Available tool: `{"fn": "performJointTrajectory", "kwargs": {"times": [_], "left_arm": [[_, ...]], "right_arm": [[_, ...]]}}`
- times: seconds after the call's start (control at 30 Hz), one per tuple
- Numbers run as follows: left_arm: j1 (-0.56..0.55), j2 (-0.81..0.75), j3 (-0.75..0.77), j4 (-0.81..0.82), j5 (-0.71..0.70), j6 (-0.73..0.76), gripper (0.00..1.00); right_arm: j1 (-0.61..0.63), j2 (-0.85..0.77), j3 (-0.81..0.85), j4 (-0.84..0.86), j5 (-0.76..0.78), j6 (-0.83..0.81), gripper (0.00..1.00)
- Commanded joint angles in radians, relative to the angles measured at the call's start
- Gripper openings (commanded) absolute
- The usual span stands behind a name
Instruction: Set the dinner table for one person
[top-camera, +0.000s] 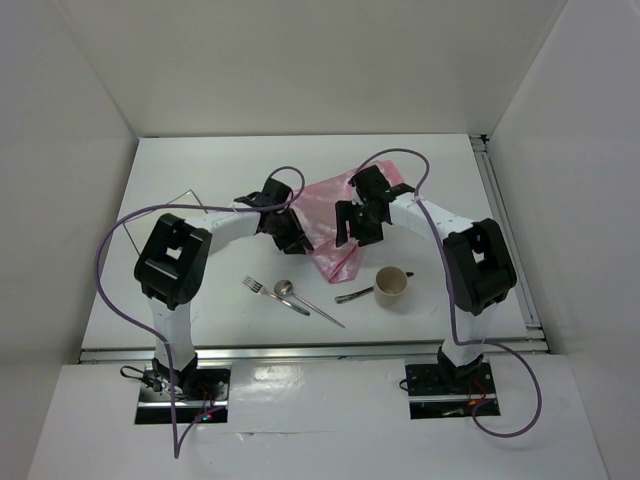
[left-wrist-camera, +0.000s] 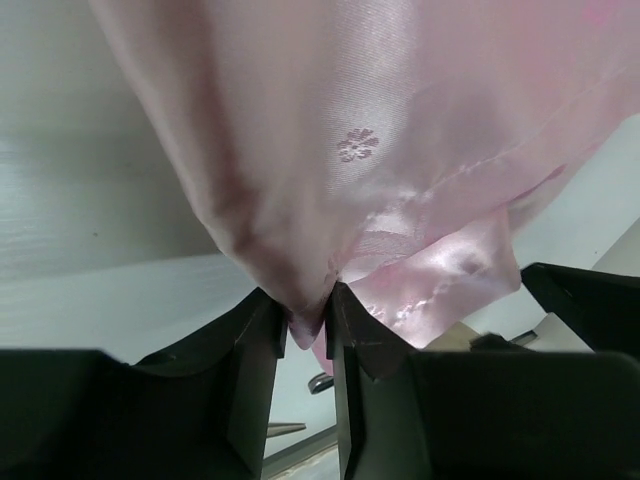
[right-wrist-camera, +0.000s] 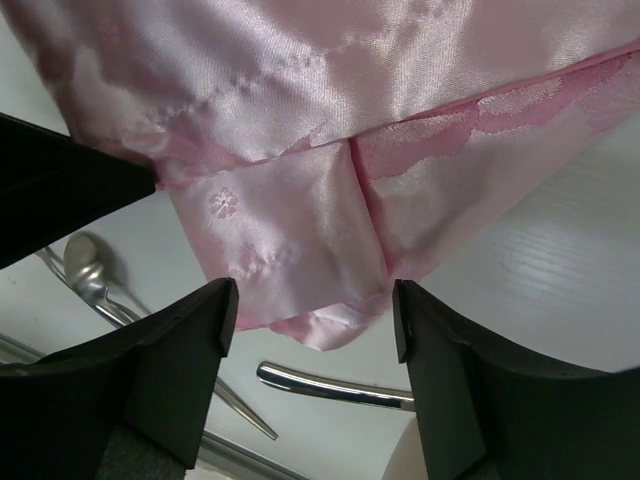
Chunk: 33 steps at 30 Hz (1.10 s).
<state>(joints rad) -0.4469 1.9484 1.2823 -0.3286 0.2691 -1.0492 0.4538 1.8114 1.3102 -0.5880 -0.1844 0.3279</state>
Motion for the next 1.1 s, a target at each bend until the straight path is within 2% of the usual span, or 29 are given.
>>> {"fn": "performJointTrajectory", "kwargs": {"times": [0.0, 0.13, 0.23, 0.27, 0.37, 0.43, 0.53, 0.57, 0.63, 0.67, 0.7, 0.77, 0.97, 1.0, 1.07], "left_arm": [[-0.004, -0.032, 0.063, -0.024, -0.002, 0.015, 0.38], [-0.004, -0.042, 0.083, -0.049, -0.024, 0.035, 0.37], [-0.004, -0.051, 0.092, -0.059, -0.033, 0.044, 0.25], [-0.004, -0.051, 0.092, -0.069, -0.033, 0.044, 0.16], [-0.004, -0.051, 0.104, -0.069, -0.033, 0.044, 0.02], [-0.004, -0.051, 0.13, -0.079, -0.033, 0.044, 0.0], [-0.004, -0.051, 0.164, -0.092, -0.033, 0.044, 0.0], [0.005, -0.042, 0.175, -0.101, -0.033, 0.044, 0.0], [0.017, -0.042, 0.198, -0.115, -0.022, 0.044, 0.0], [0.017, -0.042, 0.224, -0.115, -0.022, 0.044, 0.0], [0.03, -0.042, 0.236, -0.124, -0.012, 0.054, 0.0], [0.056, -0.032, 0.277, -0.133, 0.007, 0.054, 0.0], [0.199, -0.007, 0.477, -0.156, 0.09, 0.063, 0.0], [0.226, 0.013, 0.561, -0.167, 0.099, 0.063, 0.0], [0.307, 0.035, 0.636, -0.177, 0.145, 0.063, 0.0]], "right_arm": [[0.005, 0.02, 0.056, 0.037, -0.015, 0.0, 0.73], [0.005, 0.063, 0.08, 0.037, -0.015, -0.018, 0.71], [0.005, 0.075, 0.08, 0.037, -0.006, -0.027, 0.7], [0.005, 0.086, 0.08, 0.037, -0.006, -0.027, 0.7], [0.005, 0.095, 0.08, 0.037, -0.006, -0.036, 0.7], [0.005, 0.095, 0.069, 0.037, 0.003, -0.036, 0.69], [0.005, 0.085, 0.055, 0.046, -0.016, -0.046, 0.58], [0.005, 0.085, 0.046, 0.047, -0.017, -0.046, 0.46], [0.005, 0.065, 0.046, 0.047, -0.026, -0.046, 0.36], [0.005, 0.065, 0.046, 0.047, -0.026, -0.046, 0.28], [0.005, 0.056, 0.046, 0.047, -0.026, -0.046, 0.13], [0.005, 0.046, 0.076, 0.037, 0.006, -0.036, 0.0], [-0.041, 0.057, 0.246, -0.027, 0.072, -0.088, 0.0], [-0.075, 0.092, 0.344, -0.051, 0.097, -0.105, 0.0], [-0.118, 0.132, 0.478, -0.096, 0.121, -0.127, 0.0]]}}
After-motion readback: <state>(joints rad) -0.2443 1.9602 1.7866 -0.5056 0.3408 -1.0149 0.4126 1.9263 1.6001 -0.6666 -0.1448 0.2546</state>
